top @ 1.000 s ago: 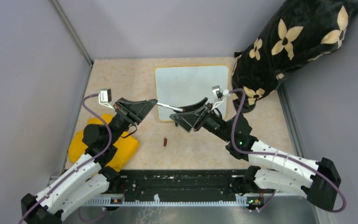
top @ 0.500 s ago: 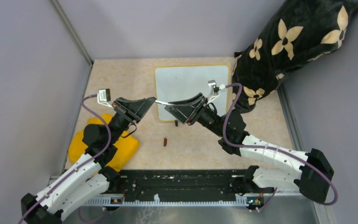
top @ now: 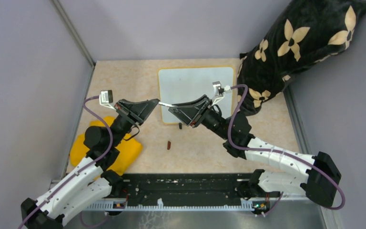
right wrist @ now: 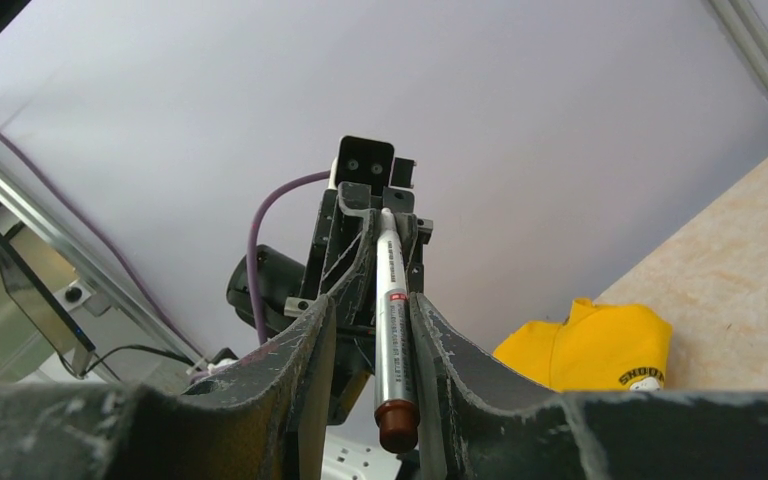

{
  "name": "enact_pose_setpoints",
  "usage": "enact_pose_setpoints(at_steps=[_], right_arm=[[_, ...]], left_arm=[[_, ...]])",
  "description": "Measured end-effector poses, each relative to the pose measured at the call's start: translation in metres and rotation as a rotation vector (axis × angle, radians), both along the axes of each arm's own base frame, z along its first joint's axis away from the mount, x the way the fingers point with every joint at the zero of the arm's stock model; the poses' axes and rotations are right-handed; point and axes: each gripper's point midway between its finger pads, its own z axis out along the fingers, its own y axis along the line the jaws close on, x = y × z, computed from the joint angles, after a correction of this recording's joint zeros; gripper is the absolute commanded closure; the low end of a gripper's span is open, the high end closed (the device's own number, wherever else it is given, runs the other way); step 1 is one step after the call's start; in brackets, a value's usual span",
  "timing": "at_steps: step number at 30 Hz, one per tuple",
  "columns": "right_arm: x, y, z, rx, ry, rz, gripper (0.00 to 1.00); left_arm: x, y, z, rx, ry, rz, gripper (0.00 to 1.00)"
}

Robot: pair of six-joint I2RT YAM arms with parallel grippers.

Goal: Write a sentence on the whiteboard
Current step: Adjust the whiteboard marker.

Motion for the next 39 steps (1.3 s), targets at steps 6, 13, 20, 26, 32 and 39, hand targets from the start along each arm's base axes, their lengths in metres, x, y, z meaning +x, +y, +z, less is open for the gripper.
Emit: enact_pose_setpoints(at_steps=[6,13,20,26,32,39], right_arm=[[0.001,0.000,-0.002,-0.004,0.010,0.000,0.65],[0.002,0.001,-0.003,-0.006,0.014,-0.005,0.65],[0.005,0.001,-0.004,-0.007,0.022,-0.016,0.65],[0.007,0.001,-0.005,-0.010,0.030,-0.025,0.64],[0.008,0.000,-0.005,-0.008,0.037,-0.031,0.68],[0.009,0.002,-0.008,-0.011,0.045,-0.028,0.72]], left_arm=[[0.001,-0.001,-0.002,0.008,0.009,-0.003,1.00],[0.001,-0.002,-0.003,0.011,0.015,-0.004,1.00],[0.002,-0.002,-0.004,0.012,0.020,-0.006,1.00],[0.001,-0.002,-0.007,0.018,0.029,-0.006,1.00],[-0.001,0.000,-0.010,0.022,0.035,-0.005,1.00],[-0.001,0.000,-0.010,0.023,0.036,-0.005,1.00]])
